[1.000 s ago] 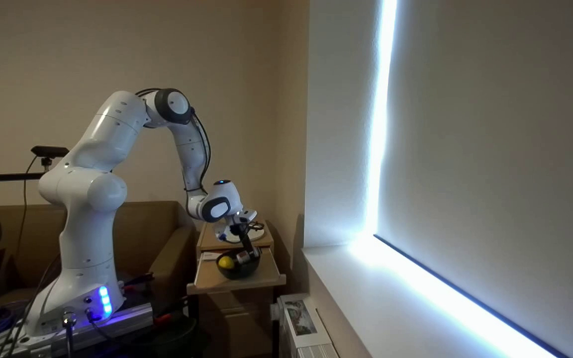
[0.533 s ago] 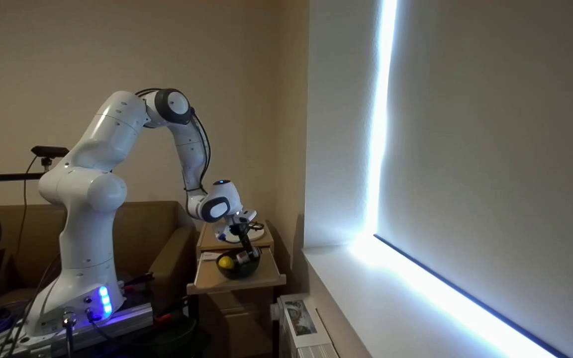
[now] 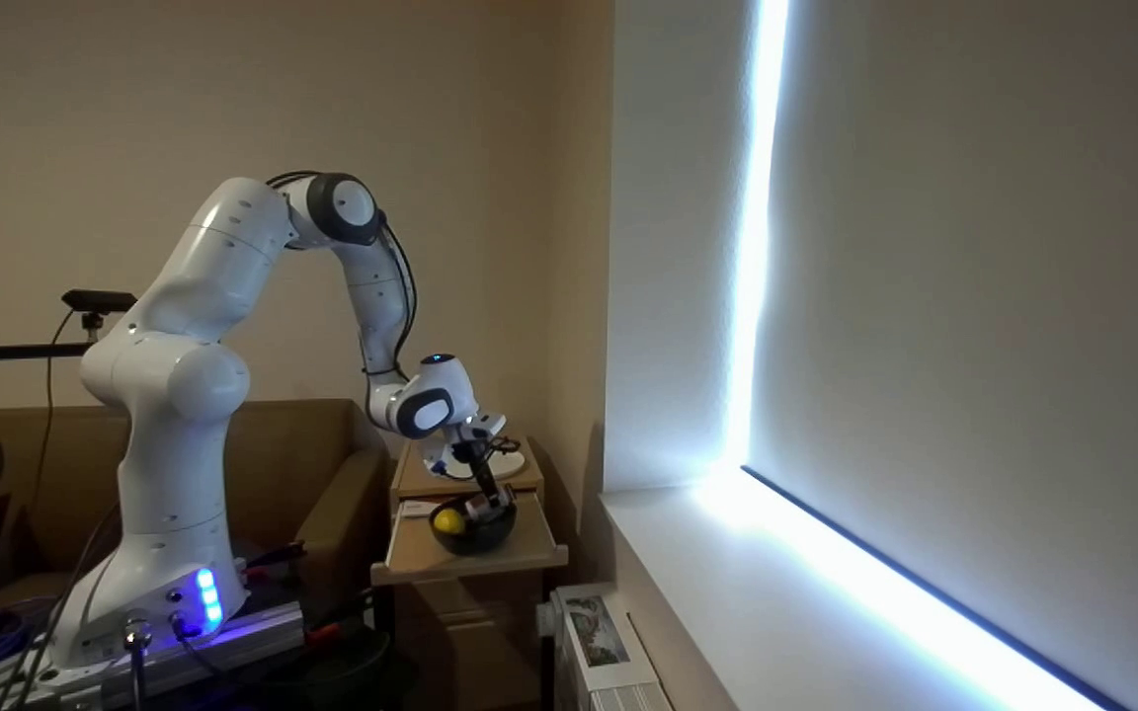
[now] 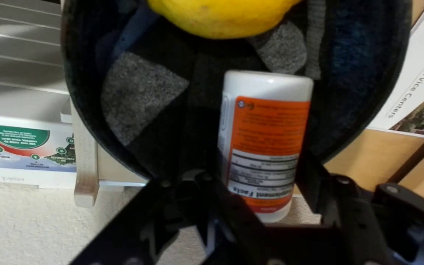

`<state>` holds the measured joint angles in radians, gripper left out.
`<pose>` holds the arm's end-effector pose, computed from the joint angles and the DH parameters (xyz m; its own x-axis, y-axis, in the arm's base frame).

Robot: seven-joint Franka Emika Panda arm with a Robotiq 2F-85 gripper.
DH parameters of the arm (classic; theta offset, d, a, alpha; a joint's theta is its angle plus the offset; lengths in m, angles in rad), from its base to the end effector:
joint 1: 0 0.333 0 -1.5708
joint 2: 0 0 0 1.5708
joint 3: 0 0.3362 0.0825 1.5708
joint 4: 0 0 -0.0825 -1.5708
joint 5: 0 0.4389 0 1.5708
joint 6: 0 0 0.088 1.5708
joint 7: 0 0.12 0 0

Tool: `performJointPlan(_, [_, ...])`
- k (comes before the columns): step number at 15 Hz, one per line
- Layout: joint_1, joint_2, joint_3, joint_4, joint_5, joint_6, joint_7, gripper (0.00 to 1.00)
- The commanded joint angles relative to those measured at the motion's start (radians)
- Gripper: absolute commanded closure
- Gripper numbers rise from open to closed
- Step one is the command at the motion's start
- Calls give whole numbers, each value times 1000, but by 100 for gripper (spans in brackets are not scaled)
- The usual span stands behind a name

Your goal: Move the bottle from the bowl to the windowsill then put the lemon on the plate

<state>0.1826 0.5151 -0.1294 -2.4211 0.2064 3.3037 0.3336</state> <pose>0.5329 0.0002 0.0950 0.8278 -0.4332 0.3565 -0.4262 -0.8988 -0.1026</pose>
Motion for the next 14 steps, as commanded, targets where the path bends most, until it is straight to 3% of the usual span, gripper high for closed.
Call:
performJointPlan(1, [-24,-120,-3,-108,2,44,-74,71])
performJointPlan(3, [-11,-185,-46,-168,4,81,-116,71])
performJointPlan(5, [40,-250,-154,-235,5,126,-153,71])
performJointPlan(8, [60,-321,-310,-312,40,227,-238,71])
performJointPlan(9, [107,-377,-412,-285,83,171,-299,71])
performJointPlan(10, [105,-393,-472,-274,106,176,-326,71])
performJointPlan(14, [76,-447,-635,-146,112,172,-371,71])
